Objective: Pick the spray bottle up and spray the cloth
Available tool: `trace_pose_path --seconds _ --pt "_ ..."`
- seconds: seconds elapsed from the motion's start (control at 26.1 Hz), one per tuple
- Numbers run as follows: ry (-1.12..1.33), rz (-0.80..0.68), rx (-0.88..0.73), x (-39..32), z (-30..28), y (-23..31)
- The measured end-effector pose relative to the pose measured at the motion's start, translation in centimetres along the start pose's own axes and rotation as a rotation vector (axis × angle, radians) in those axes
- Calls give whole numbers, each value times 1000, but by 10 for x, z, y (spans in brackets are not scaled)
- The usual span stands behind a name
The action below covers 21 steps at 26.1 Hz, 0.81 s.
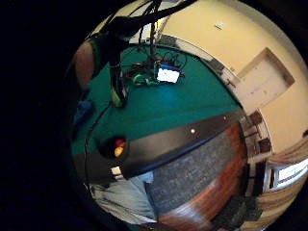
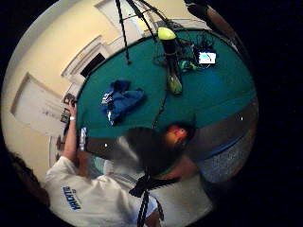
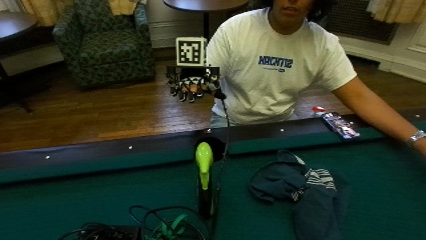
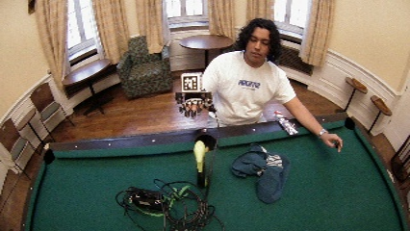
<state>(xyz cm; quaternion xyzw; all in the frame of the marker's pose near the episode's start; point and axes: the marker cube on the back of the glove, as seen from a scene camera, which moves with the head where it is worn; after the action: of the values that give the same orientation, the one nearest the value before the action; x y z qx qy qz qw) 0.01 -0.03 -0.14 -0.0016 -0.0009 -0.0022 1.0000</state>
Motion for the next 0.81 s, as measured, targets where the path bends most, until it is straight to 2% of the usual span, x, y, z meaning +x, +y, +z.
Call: trace_pose_path --seconds 0.19,0.5,0.81 --pt "-23 -19 -7 -1 0 -2" --pt "-54 29 -26 -2 6 -3" --pt "-178 58 -77 9 31 -1"
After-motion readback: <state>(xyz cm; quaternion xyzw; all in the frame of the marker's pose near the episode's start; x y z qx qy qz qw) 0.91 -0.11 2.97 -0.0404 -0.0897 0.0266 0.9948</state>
